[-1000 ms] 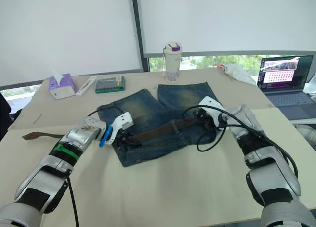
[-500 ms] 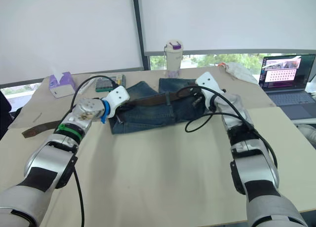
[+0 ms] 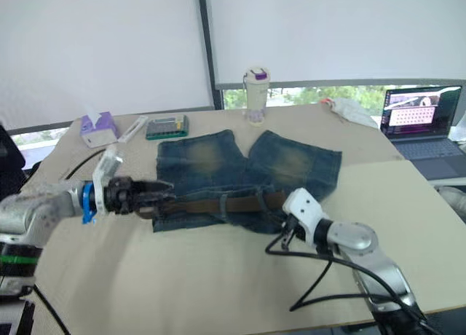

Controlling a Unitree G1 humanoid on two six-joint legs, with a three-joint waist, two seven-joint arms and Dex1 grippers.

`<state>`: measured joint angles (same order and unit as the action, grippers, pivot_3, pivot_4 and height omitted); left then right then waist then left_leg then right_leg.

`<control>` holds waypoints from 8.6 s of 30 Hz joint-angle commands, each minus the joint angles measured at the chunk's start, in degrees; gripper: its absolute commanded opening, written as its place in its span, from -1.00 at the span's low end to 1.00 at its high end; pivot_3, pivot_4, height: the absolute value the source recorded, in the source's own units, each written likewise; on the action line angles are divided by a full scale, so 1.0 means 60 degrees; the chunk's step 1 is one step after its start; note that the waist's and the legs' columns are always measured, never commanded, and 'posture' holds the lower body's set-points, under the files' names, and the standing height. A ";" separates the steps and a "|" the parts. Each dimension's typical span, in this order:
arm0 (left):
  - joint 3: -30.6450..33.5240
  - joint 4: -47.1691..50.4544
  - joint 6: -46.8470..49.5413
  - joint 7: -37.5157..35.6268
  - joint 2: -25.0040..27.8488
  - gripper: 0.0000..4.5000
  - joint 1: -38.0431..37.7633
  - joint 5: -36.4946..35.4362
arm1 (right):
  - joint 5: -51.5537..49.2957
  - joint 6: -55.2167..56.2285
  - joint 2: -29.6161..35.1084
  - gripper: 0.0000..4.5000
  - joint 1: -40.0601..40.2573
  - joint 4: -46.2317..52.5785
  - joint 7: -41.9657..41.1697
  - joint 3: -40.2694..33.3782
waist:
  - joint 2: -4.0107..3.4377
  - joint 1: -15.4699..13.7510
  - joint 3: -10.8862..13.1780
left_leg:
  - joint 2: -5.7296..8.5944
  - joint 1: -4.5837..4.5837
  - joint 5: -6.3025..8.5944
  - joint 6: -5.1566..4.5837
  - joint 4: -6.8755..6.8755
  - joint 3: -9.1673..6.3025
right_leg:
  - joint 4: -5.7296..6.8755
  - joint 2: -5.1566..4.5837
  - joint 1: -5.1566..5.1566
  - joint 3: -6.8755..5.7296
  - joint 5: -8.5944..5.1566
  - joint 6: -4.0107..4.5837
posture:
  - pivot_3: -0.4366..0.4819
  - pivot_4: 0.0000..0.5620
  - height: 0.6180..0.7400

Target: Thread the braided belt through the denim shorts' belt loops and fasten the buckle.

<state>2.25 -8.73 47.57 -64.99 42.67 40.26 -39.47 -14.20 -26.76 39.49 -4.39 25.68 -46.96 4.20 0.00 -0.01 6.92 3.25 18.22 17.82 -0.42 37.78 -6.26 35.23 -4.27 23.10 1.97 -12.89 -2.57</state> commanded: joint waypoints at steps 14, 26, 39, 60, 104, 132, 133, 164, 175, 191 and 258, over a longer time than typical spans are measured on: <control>-0.3867 -0.6851 -0.5255 -0.3414 -0.2411 -0.98 0.2932 0.5401 | 0.1716 0.1218 0.0579 -1.00 0.1536 0.1144 0.0071 0.1480 | 0.0067 0.0154 0.0014 | 0.0014 0.0029 0.0000 0.0002 -0.0009 0.0038 | -0.0041 -0.0003 0.0025 0.0050 0.0009 0.0006 | -0.05 -0.47 1.00; -0.3801 -0.0408 -0.4584 -0.2408 -0.0453 -1.00 -0.1650 0.5877 | -0.4430 -0.3126 0.0371 0.47 0.4279 0.4853 0.0231 -0.3193 | 0.0024 -0.0067 -0.0001 | -0.0022 0.0009 0.0022 -0.0036 0.0005 -0.0027 | -0.0042 -0.0034 -0.0019 0.0075 -0.0007 -0.0016 | -0.05 -0.47 1.00; -0.0535 0.2078 -0.2646 0.0167 -0.0841 -1.00 -0.3801 0.3533 | -0.2686 -0.2872 0.0784 -0.53 0.0259 0.2231 0.1773 0.1911 | 0.0052 -0.0018 0.0004 | -0.0018 0.0018 0.0015 -0.0018 0.0001 -0.0033 | -0.0036 -0.0028 0.0014 0.0049 -0.0012 -0.0022 | -0.05 -0.47 1.00; 0.3557 0.2361 -0.0834 0.6603 -0.2087 0.58 -0.3885 0.2556 | -0.3670 -0.1580 -0.0259 -0.45 -0.0063 0.1976 0.0414 -0.0046 | 0.0046 -0.0037 0.0005 | -0.0027 0.0007 0.0018 0.0014 -0.0014 -0.0043 | -0.0041 -0.0031 0.0014 0.0068 -0.0003 -0.0011 | -0.05 -0.47 1.00; 0.4327 -1.0835 -0.6208 1.4161 -0.1368 -0.75 0.3138 0.4904 | -0.4844 -0.2143 0.0493 1.00 -0.2095 0.3200 0.1659 -0.1077 | 0.0203 -0.0113 -0.0007 | -0.0014 0.0050 -0.0074 0.0176 -0.0140 -0.0013 | -0.0005 -0.0054 0.0169 0.0045 0.0046 0.0023 | -0.05 -0.47 1.00; -0.1601 -0.3368 -1.7405 0.3890 0.0423 -0.99 -0.1042 0.8097 | -0.6558 -0.6357 -0.3962 1.00 -0.3813 0.1111 0.5394 -0.0882 | 0.0134 -0.0101 -0.0018 | -0.0033 0.0058 -0.0048 0.0094 -0.0159 -0.0002 | -0.0038 -0.0037 0.0174 0.0040 0.0073 0.0067 | -0.05 -0.47 1.00; -0.1647 -0.3592 -1.7555 0.3909 0.0330 -0.99 -0.0874 0.8066 | -0.6708 -0.6485 -0.3989 1.00 -0.3814 0.1098 0.5530 -0.1006 | 0.0132 -0.0092 -0.0019 | -0.0026 0.0059 -0.0047 0.0091 -0.0157 -0.0002 | -0.0036 -0.0040 0.0175 0.0041 0.0073 0.0066 | -0.05 -0.47 1.00; -0.2219 -0.4626 -1.7744 0.3127 -0.0318 -1.00 -0.0390 0.7077 | 0.2013 -0.0559 -0.1016 -0.99 -0.4907 -0.0455 0.2732 0.3823 | 0.0116 0.0138 -0.0024 | -0.0022 0.0055 -0.0052 0.0091 -0.0135 0.0008 | -0.0028 -0.0016 0.0174 0.0023 0.0069 0.0057 | -0.05 -0.47 1.00; -0.0902 0.1950 -0.1058 0.0363 0.2223 0.16 -0.2665 -0.3484 | 0.3737 0.1528 -0.0673 -1.00 -0.4444 -0.0838 0.2464 0.3711 | 0.0112 0.0464 -0.0013 | -0.0034 0.0041 -0.0025 0.0042 -0.0120 -0.0016 | 0.0092 -0.0001 0.0177 0.0017 0.0033 0.0009 | -0.05 -0.47 1.00; 0.0225 0.2599 0.1633 1.2387 -0.1388 0.31 -0.3367 -1.2254 | 0.7220 0.6074 -0.0450 -1.00 -0.4328 -0.1607 0.2960 0.3878 | 0.0101 0.0129 0.0004 | -0.0020 -0.0005 -0.0098 0.0183 -0.0133 0.0018 | 0.0071 -0.0040 0.0177 0.0089 0.0019 0.0022 | -0.05 -0.47 1.00; 0.2051 0.1129 0.3846 1.0382 0.1637 -1.00 -0.4637 -0.9980 | -0.0194 -0.2731 -0.1523 0.28 -0.2396 0.0637 0.0350 0.2867 | 0.0109 0.0119 -0.0008 | -0.0017 0.0022 -0.0087 0.0163 -0.0167 0.0011 | -0.0032 -0.0022 0.0176 0.0054 0.0050 0.0074 | -0.05 -0.47 1.00</control>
<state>12.26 -1.81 70.11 0.21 50.65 12.47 -101.24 -15.30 -45.23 30.85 -18.70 28.79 -44.93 21.59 0.66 0.71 6.88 3.14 18.35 17.30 0.56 36.74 -6.19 35.04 -4.39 24.16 2.28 -12.59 -2.12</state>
